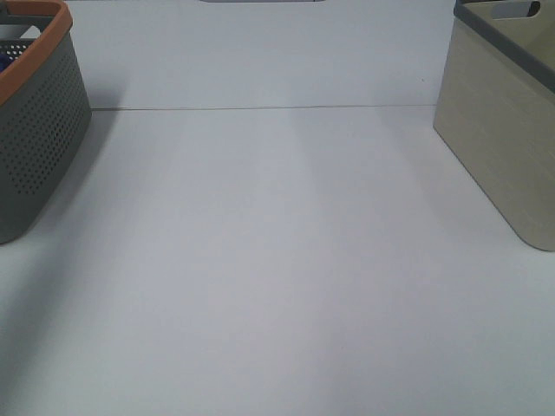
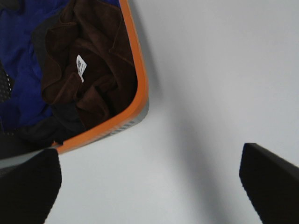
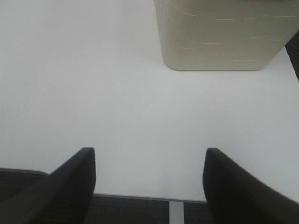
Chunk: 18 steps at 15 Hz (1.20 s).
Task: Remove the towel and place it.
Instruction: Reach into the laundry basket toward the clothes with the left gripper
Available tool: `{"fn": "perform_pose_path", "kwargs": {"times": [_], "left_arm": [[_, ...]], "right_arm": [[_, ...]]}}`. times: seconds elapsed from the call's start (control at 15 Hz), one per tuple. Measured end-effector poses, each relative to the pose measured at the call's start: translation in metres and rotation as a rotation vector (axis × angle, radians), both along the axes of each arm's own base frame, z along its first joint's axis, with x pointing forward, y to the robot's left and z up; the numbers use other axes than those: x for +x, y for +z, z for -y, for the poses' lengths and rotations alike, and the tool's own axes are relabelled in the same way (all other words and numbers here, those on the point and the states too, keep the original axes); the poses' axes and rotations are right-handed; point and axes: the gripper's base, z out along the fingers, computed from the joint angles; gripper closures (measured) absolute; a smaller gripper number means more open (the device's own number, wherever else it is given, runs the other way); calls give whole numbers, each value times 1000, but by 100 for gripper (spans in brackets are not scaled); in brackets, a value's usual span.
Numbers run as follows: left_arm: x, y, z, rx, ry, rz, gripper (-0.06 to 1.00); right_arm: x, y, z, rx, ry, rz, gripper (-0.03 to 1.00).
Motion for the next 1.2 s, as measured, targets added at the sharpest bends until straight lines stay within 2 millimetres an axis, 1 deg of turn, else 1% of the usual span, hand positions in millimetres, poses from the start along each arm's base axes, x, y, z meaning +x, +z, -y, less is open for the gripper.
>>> {"fn": "perform_pose_path", "kwargs": {"times": [0.07,0.27,0.33,0.47,0.53,0.6,0.67,0.87,1.13,1.2], "left_arm": [[10,-2,-1,9,-15,-10,-5],[67,-17,-6,106,-170,-42,-5],[88,-24,-13,134,-206,-51,-5],[123,-29,-28,189,-241,-36,-5],[132,-30,-32,195,-240,-28,-5],[146,-32,-41,209,-237,-14,-5],[170,-54,-57,221,-243,-43,-4],[189,-99,-83,257,-323,-136,-2],[193,-125,-107,285,-380,-189,2],[196,-133,-109,280,-386,-205,3]], "right_arm": [[0,0,0,0,0,0,39],[0,0,0,5,-3,0,39],[0,0,0,6,-3,0,39],[0,0,0,6,-3,0,39],[0,0,0,6,-3,0,39],[0,0,0,6,-3,0,39],[0,0,0,6,-3,0,39],[0,0,0,6,-3,0,39],[0,0,0,6,-3,0,39],[0,0,0,7,-4,0,39]]}}
